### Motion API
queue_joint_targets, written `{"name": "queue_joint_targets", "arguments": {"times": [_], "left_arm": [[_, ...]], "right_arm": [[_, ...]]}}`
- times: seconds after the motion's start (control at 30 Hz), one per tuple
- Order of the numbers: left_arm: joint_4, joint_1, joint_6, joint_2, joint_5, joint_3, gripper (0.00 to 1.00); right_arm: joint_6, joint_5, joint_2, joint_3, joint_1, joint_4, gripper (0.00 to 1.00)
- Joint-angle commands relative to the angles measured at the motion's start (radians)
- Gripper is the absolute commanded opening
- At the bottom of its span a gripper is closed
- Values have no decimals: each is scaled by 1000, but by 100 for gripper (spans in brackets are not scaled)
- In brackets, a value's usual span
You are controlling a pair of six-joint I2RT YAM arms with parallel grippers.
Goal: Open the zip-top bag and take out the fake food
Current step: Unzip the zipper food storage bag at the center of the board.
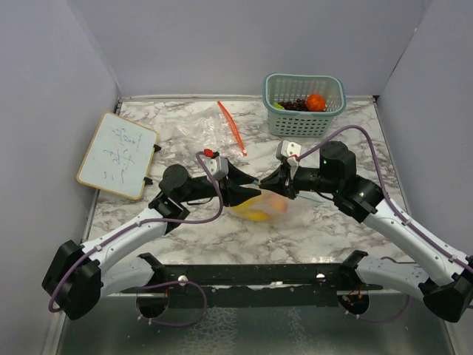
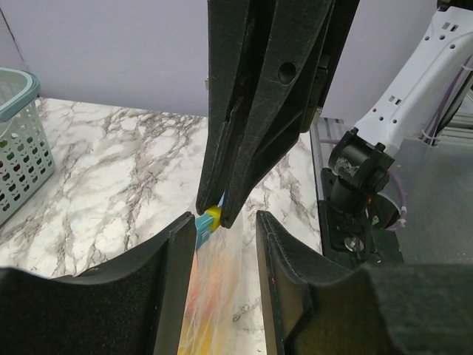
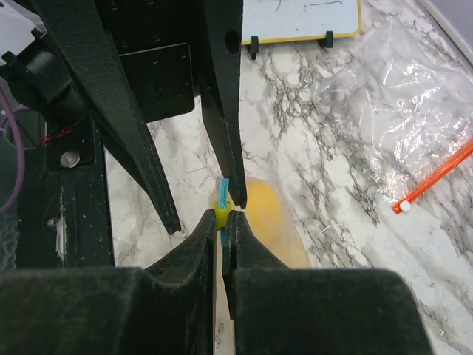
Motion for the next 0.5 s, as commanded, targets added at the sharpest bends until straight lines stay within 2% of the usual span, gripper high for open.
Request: {"name": "queue_joint_targets", "arguments": {"times": [0.0,0.47], "left_arm": [[-2,3,0,-28,-29,-8,40],[11,17,-11,-41,-55,-25,27]], "right_arm": [[-14,-9,-2,2,-1,13,2],[-20,-4,-14,-14,-1,-4,2]]}}
